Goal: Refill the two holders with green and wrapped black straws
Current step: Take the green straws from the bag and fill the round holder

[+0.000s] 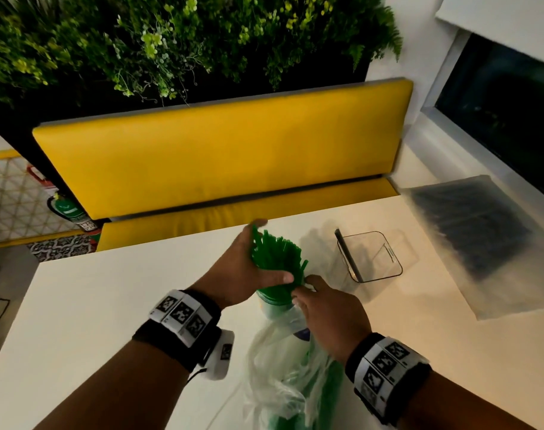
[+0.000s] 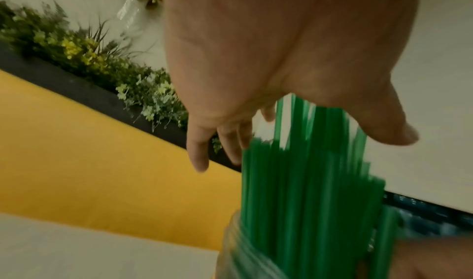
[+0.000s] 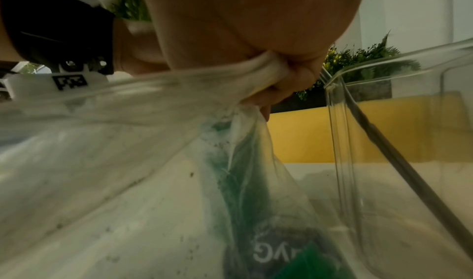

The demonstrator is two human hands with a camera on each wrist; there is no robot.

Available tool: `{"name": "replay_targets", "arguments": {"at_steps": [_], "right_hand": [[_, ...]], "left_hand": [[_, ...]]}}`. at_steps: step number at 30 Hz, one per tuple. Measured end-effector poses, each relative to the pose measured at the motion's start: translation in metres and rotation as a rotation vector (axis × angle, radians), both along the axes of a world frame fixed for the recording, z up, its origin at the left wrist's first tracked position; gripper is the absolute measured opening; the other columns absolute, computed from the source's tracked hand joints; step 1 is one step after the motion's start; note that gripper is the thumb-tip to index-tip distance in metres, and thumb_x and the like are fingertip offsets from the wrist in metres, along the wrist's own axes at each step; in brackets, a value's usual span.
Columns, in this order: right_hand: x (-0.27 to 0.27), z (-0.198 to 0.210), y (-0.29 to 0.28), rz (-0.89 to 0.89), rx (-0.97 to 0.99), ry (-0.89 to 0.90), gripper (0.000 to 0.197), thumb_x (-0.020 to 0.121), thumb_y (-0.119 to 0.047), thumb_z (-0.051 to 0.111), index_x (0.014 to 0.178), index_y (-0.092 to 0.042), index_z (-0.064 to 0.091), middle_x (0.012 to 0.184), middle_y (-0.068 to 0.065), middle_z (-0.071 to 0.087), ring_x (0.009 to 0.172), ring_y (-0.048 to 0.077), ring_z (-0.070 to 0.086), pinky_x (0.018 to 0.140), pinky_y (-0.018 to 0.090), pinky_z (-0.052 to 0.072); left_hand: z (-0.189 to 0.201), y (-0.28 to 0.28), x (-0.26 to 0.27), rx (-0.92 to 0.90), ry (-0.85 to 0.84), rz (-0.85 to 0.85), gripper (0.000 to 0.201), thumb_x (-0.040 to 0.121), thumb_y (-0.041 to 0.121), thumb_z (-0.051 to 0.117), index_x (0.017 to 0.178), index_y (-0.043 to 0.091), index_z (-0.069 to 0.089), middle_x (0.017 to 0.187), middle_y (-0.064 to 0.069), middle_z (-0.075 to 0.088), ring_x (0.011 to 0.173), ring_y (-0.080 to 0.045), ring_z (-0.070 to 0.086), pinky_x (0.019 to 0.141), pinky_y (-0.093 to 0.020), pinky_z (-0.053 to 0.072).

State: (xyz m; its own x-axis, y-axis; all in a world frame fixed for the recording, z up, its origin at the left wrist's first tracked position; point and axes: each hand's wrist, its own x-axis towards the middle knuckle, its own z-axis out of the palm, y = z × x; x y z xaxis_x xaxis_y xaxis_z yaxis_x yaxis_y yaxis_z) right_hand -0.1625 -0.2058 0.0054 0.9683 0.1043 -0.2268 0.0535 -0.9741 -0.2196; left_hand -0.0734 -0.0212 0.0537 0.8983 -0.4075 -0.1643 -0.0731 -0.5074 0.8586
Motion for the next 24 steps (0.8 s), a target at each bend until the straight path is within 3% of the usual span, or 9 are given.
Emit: {"name": "replay_targets", "arguments": {"at_steps": [2, 4, 7, 11, 13, 15, 18, 21, 24], "right_hand": [[0.001, 0.0, 0.0, -0.001, 0.016, -0.006, 0.033, 0.084, -0.036, 0.07, 0.11, -0.039, 0.05, 0.122, -0.007, 0.052, 0.076, 0.02, 0.069, 0.061, 0.035, 0.056], [0.002, 0.001, 0.001, 0.0, 0.022, 0.003, 0.033, 0.086, -0.035, 0.068, 0.114, -0.04, 0.051, 0.125, -0.006, 0.051, 0.079, 0.02, 0.068, 0.065, 0.035, 0.056], [0.002, 0.002, 0.001, 0.009, -0.002, 0.006, 0.029, 0.089, -0.038, 0.065, 0.116, -0.037, 0.052, 0.126, -0.005, 0.051, 0.079, 0.02, 0.067, 0.067, 0.036, 0.056], [0.003, 0.006, 0.001, -0.001, -0.002, 0.013, 0.025, 0.101, -0.042, 0.041, 0.117, -0.033, 0.057, 0.122, -0.001, 0.058, 0.084, 0.024, 0.068, 0.071, 0.037, 0.055], [0.002, 0.006, 0.001, -0.019, -0.03, 0.033, 0.031, 0.102, -0.042, 0.036, 0.117, -0.026, 0.058, 0.119, -0.001, 0.063, 0.086, 0.024, 0.068, 0.071, 0.034, 0.052], [0.0, 0.007, -0.001, -0.022, 0.0, 0.004, 0.028, 0.1, -0.042, 0.042, 0.118, -0.03, 0.059, 0.126, -0.002, 0.056, 0.085, 0.023, 0.069, 0.072, 0.034, 0.053], [-0.005, 0.005, -0.002, -0.017, 0.033, -0.02, 0.025, 0.1, -0.045, 0.043, 0.121, -0.039, 0.056, 0.124, -0.004, 0.05, 0.082, 0.019, 0.069, 0.069, 0.033, 0.055], [-0.006, 0.005, 0.001, -0.027, 0.049, -0.052, 0.025, 0.1, -0.045, 0.04, 0.117, -0.039, 0.057, 0.121, -0.004, 0.052, 0.077, 0.019, 0.068, 0.064, 0.032, 0.054], [-0.008, 0.004, 0.0, -0.036, 0.06, -0.074, 0.023, 0.1, -0.044, 0.041, 0.114, -0.038, 0.058, 0.12, -0.004, 0.053, 0.076, 0.018, 0.068, 0.061, 0.029, 0.05]], "left_hand": [[0.013, 0.001, -0.007, 0.061, -0.256, 0.054, 0.106, 0.066, 0.061, 0.081, 0.15, 0.042, 0.018, 0.149, 0.009, 0.038, 0.135, -0.006, 0.038, 0.105, -0.027, 0.038], [0.013, -0.01, -0.015, 0.12, -0.481, 0.016, 0.093, 0.078, 0.064, 0.067, 0.152, 0.035, 0.019, 0.154, 0.007, 0.033, 0.14, -0.008, 0.032, 0.111, -0.025, 0.031], [-0.006, -0.025, -0.02, 0.477, -0.601, -0.208, 0.075, 0.086, 0.071, 0.048, 0.147, 0.031, 0.035, 0.158, 0.001, 0.033, 0.144, -0.021, 0.03, 0.115, -0.049, 0.033], [-0.004, -0.04, -0.02, 0.505, -0.729, -0.083, 0.065, 0.085, 0.069, 0.048, 0.139, 0.033, 0.045, 0.155, -0.002, 0.037, 0.143, -0.027, 0.032, 0.115, -0.054, 0.027], [-0.006, -0.056, -0.022, 0.668, -0.751, -0.183, 0.06, 0.088, 0.069, 0.042, 0.139, 0.037, 0.046, 0.155, 0.0, 0.038, 0.146, -0.03, 0.028, 0.114, -0.063, 0.021], [-0.011, -0.061, -0.015, 0.755, -0.714, -0.219, 0.043, 0.093, 0.057, 0.043, 0.121, 0.03, 0.061, 0.137, 0.0, 0.057, 0.133, -0.03, 0.044, 0.106, -0.06, 0.033], [-0.012, -0.05, 0.006, 0.63, -0.72, -0.017, 0.022, 0.092, 0.036, 0.056, 0.104, 0.02, 0.066, 0.102, -0.001, 0.067, 0.101, -0.029, 0.059, 0.071, -0.04, 0.052], [-0.018, -0.043, 0.012, 0.528, -0.681, 0.055, 0.025, 0.091, 0.028, 0.059, 0.115, 0.028, 0.068, 0.1, -0.001, 0.064, 0.098, -0.028, 0.057, 0.059, -0.038, 0.055], [-0.022, -0.043, 0.014, 0.5, -0.678, 0.012, 0.015, 0.093, 0.029, 0.059, 0.096, 0.023, 0.073, 0.103, -0.002, 0.061, 0.094, -0.028, 0.057, 0.06, -0.039, 0.056]]}}
